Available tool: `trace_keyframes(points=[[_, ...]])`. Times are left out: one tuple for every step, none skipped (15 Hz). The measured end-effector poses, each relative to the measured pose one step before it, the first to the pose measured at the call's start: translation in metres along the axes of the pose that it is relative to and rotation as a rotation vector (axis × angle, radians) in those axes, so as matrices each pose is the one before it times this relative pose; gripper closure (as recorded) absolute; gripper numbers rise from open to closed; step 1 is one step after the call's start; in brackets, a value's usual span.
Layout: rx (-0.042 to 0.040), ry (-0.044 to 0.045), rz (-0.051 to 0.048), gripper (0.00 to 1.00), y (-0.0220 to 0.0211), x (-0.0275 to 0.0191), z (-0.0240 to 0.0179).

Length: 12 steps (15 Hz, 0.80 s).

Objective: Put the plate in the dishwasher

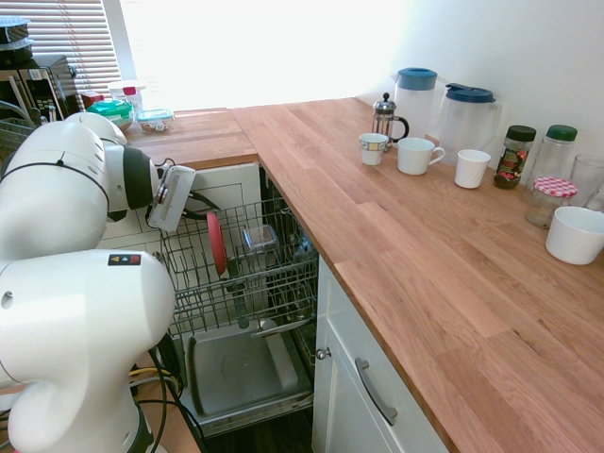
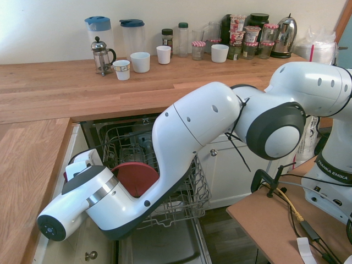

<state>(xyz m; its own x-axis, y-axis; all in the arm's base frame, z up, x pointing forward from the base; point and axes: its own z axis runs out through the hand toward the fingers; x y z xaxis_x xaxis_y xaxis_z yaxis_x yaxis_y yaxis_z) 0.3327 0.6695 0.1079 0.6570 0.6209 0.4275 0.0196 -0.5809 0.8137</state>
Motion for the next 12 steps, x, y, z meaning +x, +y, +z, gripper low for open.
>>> trace_keyframes(points=[[0.0038,0.00109,0.00527,0.0,0.00002,0.00043,-0.00075],[0.00825,0.00087,0.00677,0.0,-0.00062,0.00027,-0.00052],[0.01473,-0.00259,0.00491,0.0,-0.00081,0.00002,0.00008],[0.01845,-0.00333,0.00137,0.0,0.0001,0.00004,-0.00003],[0.01916,-0.00113,0.00202,0.0,0.00077,0.00055,0.00008],[0.0204,0.00006,0.0031,0.0,0.0016,0.00131,-0.00003],[0.02286,-0.00149,0.00474,0.0,0.00309,0.00247,-0.00145],[0.02601,-0.00224,0.00171,0.0,0.00249,0.0013,-0.00282],[0.02296,0.0022,0.00447,0.0,0.00297,0.00175,-0.00673],[0.01676,0.00294,0.00133,0.0,0.00521,0.00324,-0.0108],[0.01885,0.00513,0.00237,0.0,0.00581,0.00411,-0.0141],[0.0248,0.00882,0.00362,0.0,0.0062,0.00484,-0.01929]])
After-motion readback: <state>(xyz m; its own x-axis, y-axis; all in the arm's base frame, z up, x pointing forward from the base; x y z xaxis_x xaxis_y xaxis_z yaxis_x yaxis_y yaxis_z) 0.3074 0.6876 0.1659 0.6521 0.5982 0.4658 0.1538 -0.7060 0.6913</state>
